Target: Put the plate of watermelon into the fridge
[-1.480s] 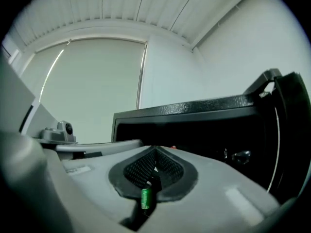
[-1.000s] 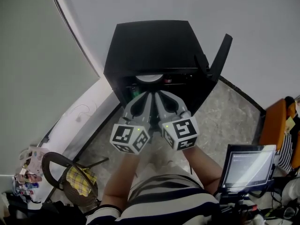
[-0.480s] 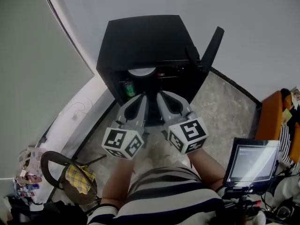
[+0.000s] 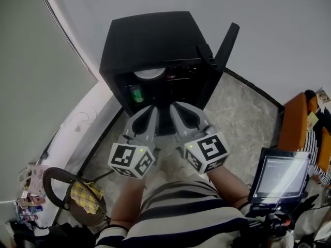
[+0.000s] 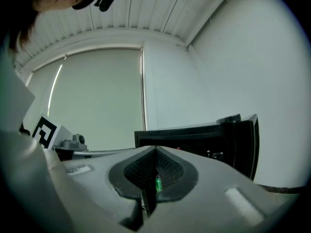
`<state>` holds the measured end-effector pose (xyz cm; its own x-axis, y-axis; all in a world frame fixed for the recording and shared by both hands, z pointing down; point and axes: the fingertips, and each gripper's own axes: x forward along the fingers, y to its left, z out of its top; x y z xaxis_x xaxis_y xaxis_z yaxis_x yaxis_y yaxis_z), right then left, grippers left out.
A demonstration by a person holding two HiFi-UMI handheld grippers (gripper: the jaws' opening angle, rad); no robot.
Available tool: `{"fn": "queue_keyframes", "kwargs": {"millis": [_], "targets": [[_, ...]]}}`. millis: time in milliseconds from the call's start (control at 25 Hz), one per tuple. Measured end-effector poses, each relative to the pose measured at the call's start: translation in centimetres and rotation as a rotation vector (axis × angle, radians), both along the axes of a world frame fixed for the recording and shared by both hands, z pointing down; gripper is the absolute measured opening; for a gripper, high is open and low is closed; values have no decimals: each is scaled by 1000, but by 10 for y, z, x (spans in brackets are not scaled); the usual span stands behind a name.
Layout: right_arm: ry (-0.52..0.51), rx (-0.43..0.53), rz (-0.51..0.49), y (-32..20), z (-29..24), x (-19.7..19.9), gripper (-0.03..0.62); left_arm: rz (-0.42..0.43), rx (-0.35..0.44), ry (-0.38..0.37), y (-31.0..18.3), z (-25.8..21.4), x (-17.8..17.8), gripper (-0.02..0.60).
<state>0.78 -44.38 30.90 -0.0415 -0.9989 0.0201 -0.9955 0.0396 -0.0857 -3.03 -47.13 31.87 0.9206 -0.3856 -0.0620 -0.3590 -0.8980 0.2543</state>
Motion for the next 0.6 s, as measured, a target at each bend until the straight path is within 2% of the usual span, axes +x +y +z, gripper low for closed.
{"fn": "queue_keyframes", "kwargs": {"millis": [280, 600], "targets": [[-16, -25, 26, 11, 11, -11, -2, 14, -8, -31, 11, 8, -15, 2], [-15, -32, 58, 15, 27, -42, -2, 46, -9, -51, 17, 22, -44, 2]]}}
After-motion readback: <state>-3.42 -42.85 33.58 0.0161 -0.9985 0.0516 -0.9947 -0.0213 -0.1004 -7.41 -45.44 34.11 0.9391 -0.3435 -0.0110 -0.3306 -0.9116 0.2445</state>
